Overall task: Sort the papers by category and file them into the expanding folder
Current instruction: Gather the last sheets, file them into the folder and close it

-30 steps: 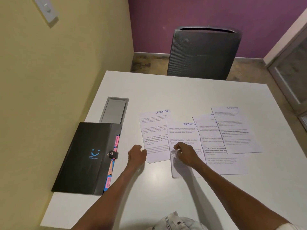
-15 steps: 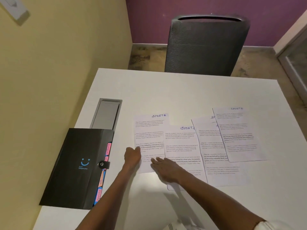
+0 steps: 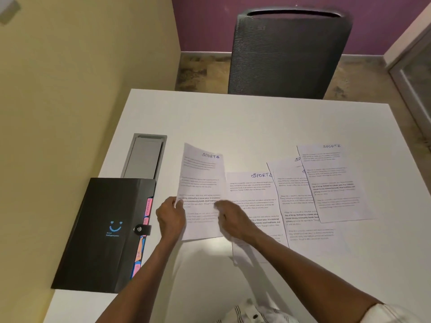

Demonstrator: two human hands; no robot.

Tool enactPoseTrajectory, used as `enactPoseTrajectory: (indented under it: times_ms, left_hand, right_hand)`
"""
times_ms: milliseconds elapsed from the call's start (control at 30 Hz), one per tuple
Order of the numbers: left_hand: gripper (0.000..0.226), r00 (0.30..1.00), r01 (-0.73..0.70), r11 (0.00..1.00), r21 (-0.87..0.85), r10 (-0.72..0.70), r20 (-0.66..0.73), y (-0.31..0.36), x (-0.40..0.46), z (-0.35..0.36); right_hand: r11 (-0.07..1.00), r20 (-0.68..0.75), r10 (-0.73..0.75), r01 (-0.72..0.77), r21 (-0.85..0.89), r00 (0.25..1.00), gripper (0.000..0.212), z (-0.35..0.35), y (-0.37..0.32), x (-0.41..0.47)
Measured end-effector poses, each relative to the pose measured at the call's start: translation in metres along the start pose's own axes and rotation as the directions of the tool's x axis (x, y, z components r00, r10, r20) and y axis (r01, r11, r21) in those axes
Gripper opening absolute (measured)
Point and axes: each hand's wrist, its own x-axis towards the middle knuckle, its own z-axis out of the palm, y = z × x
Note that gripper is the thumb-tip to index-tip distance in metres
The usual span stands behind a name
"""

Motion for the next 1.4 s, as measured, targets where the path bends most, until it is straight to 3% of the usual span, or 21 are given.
enactPoseTrajectory:
  times_ms: [100, 233, 267, 367, 533, 667, 767, 833, 900, 967, 1033, 1233, 1300, 1400]
  left_hand:
    - [0.019, 0.994, -0.033, 0.995, -0.091, 0.024, -0.103, 0.005, -0.009, -0.018]
    - [0.016, 0.994, -0.05, 0.981, -0.188, 0.031, -0.103, 0.008, -0.018, -0.034]
    - [0.014, 0.997, -0.038, 0.97, -0.242, 0.022, -0.069, 0.008, -0.022, -0.036]
    - [0.015, 0.996, 0.043, 0.942, -0.333, -0.014, 0.09, 0.005, -0.033, -0.038]
    - [0.015, 0.93, 0.234, 0.791, -0.565, -0.012, 0.368, 0.007, -0.044, -0.053]
    - [0.027, 0.885, 0.252, 0.779, -0.573, 0.054, 0.463, 0.015, -0.05, -0.062]
    - [0.025, 0.909, 0.23, 0.82, -0.525, 0.013, 0.417, 0.014, -0.052, -0.059]
    - [0.021, 0.926, 0.221, 0.821, -0.526, -0.007, 0.379, 0.013, -0.054, -0.06]
    - [0.022, 0.938, 0.235, 0.807, -0.542, -0.043, 0.344, 0.013, -0.061, -0.063]
    - [0.023, 0.947, 0.239, 0.81, -0.535, -0.074, 0.312, 0.014, -0.069, -0.071]
    - [0.021, 0.953, 0.231, 0.814, -0.532, -0.08, 0.292, 0.008, -0.072, -0.078]
    - [0.02, 0.959, 0.228, 0.828, -0.513, -0.098, 0.267, -0.004, -0.077, -0.096]
    - [0.02, 0.956, 0.234, 0.827, -0.512, -0.099, 0.277, -0.007, -0.079, -0.1]
    - [0.023, 0.959, 0.204, 0.853, -0.48, -0.077, 0.272, -0.014, -0.084, -0.105]
  right_hand:
    - [0.988, -0.22, 0.092, -0.061, 0.145, 0.971, 0.044, -0.025, -0.015, 0.003]
    - [0.912, -0.139, 0.301, -0.242, 0.332, 0.943, 0.063, -0.051, -0.022, 0.002]
    - [0.893, -0.115, 0.318, -0.257, 0.37, 0.941, 0.057, -0.056, -0.022, -0.001]
    - [0.916, -0.162, 0.243, -0.171, 0.364, 0.957, 0.01, -0.061, -0.016, -0.015]
    - [0.909, -0.155, 0.167, -0.091, 0.407, 0.974, 0.015, -0.065, -0.014, -0.051]
    - [0.923, -0.091, 0.114, -0.071, 0.379, 0.989, 0.024, -0.062, -0.008, -0.077]
    - [0.962, -0.162, 0.116, -0.07, 0.265, 0.98, 0.023, -0.053, 0.011, -0.085]
    - [0.99, -0.184, 0.122, -0.133, -0.049, 0.975, 0.029, -0.048, 0.034, -0.09]
    - [0.918, -0.151, 0.122, -0.169, -0.358, 0.981, 0.047, -0.038, 0.062, -0.096]
    - [0.84, -0.06, 0.168, -0.175, -0.514, 0.984, 0.063, -0.024, 0.084, -0.101]
    - [0.817, 0.057, 0.183, -0.12, -0.565, 0.981, 0.071, -0.009, 0.094, -0.102]
    - [0.844, 0.265, 0.054, 0.097, -0.527, 0.963, 0.062, 0.013, 0.07, -0.096]
    - [0.932, 0.163, 0.006, 0.054, -0.359, 0.987, 0.052, 0.017, 0.067, -0.096]
    - [0.962, -0.245, 0.018, -0.084, -0.261, 0.969, 0.04, 0.019, 0.071, -0.096]
